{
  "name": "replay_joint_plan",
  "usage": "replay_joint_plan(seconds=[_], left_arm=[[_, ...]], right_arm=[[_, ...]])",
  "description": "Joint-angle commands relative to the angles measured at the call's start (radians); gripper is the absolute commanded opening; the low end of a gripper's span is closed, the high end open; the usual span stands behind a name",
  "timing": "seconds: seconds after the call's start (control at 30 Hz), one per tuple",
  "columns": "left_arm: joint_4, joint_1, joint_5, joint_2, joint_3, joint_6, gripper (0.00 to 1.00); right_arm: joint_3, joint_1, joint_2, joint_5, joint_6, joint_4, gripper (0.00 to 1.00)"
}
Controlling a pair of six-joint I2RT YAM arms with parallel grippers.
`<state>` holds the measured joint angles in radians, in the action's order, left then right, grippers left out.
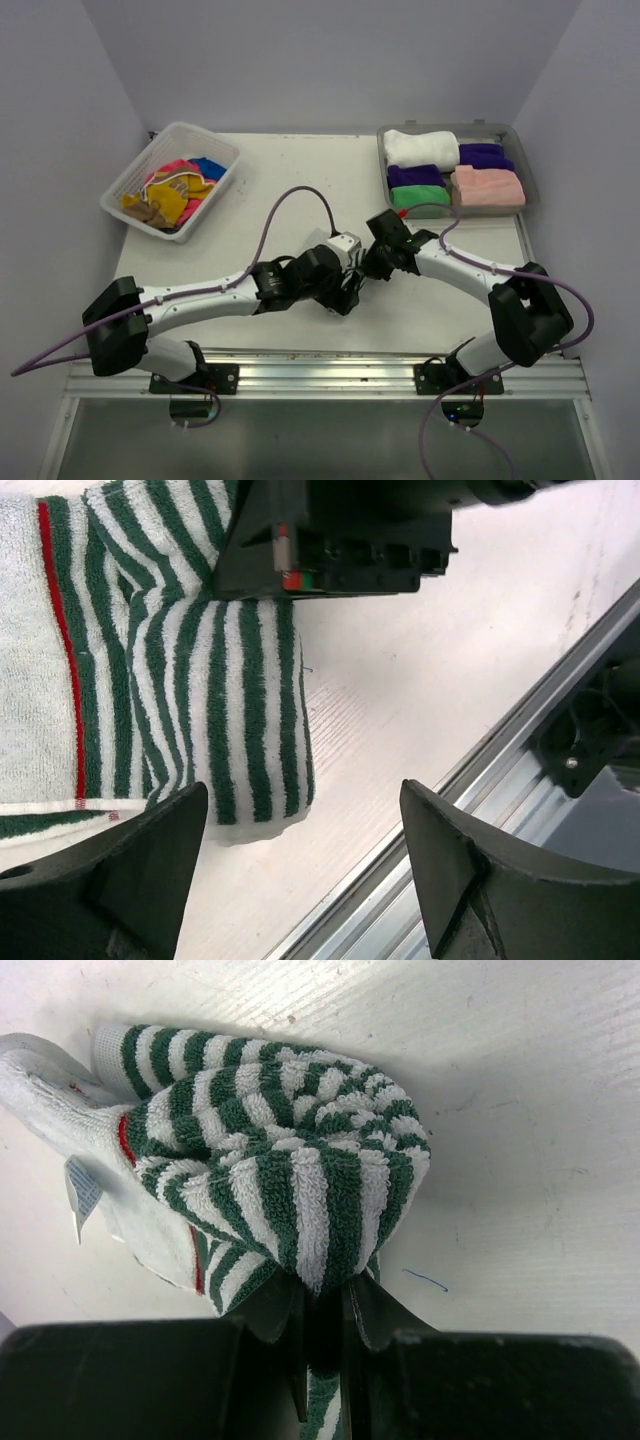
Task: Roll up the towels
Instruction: Roll the towel
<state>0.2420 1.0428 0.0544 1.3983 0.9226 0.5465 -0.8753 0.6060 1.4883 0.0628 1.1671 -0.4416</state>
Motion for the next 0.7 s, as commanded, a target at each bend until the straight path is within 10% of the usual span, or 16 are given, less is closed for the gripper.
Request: replay_joint_plan(seconds=[0.0,0.4,0.67], left_arm=[[0.031,0.077,0.225,0.033,0.045,-0.079,0.82],[0.008,0.200,0.400,0.200,0.107,-0.086,0.78],[0.025,0.195,0.438,0.295,0.140,-0.074,0.53]], right_arm=[[-0.027,0.001,0.003,0.029,-0.003,-0.074,0.00],[-0.021,0.000,-0.006,0.011,0.005,-0.059,0.00],[-0.010,0.001,-0.029,0.009,0.003,-0.060,0.00]])
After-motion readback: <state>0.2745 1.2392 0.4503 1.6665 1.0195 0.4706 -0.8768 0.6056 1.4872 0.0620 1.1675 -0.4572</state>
